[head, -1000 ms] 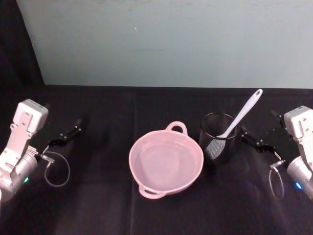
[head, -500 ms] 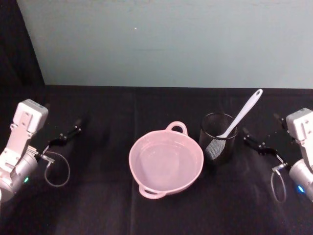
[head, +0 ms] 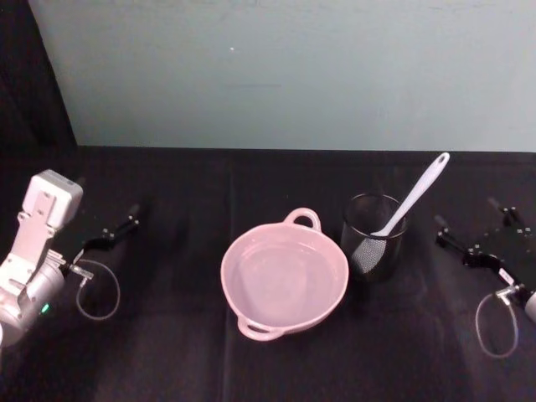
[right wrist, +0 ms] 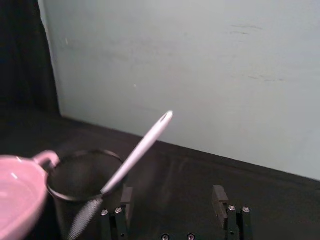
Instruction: Use the one hand to pick up the spoon and stir the clear water in the bowl.
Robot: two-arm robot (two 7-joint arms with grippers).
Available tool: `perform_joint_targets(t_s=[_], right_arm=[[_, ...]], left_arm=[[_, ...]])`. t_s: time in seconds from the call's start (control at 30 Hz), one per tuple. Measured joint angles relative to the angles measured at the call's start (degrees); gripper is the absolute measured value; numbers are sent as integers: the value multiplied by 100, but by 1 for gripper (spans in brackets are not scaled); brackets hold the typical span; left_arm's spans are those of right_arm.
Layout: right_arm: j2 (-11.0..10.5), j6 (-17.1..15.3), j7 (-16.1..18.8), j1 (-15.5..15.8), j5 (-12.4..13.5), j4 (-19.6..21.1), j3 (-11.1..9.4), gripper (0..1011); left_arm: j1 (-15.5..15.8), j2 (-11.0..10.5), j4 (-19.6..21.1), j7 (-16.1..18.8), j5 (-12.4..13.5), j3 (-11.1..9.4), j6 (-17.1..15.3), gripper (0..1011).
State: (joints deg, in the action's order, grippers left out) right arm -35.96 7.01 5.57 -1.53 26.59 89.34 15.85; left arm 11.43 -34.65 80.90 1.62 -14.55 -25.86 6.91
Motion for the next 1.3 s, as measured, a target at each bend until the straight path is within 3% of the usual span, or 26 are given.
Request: perform_joint_targets(t_s=[0.1, 0.2, 0.37, 0.4, 0.6, 0.77, 1.0, 1.3], right_arm=[[46, -59, 296, 145, 512, 148, -223, 1002], [94, -148, 478, 212, 821, 225, -349, 1003], [290, -633, 883, 226, 1630, 310, -601, 1003], [290, -633, 883, 226, 1630, 310, -601, 1003], [545, -1237, 1171, 12, 2413, 136, -742, 1003], [650, -1484, 1229, -192, 2844, -45, -713, 1003], [747, -1604, 1249, -430, 3166, -271, -632, 1003], [823, -1605, 1259, -700, 3324, -507, -450, 1003]], left_arm=[[0, 0, 0, 0, 0, 0, 0, 1005], [0, 0, 0, 0, 0, 0, 0, 1005], [0, 0, 0, 0, 0, 0, 0, 1005], [0, 0, 0, 0, 0, 0, 0, 1005], [0, 0, 0, 0, 0, 0, 0, 1005], [0, 0, 0, 0, 0, 0, 0, 1005], [0, 0, 0, 0, 0, 0, 0, 1005], [0, 0, 0, 0, 0, 0, 0, 1005]])
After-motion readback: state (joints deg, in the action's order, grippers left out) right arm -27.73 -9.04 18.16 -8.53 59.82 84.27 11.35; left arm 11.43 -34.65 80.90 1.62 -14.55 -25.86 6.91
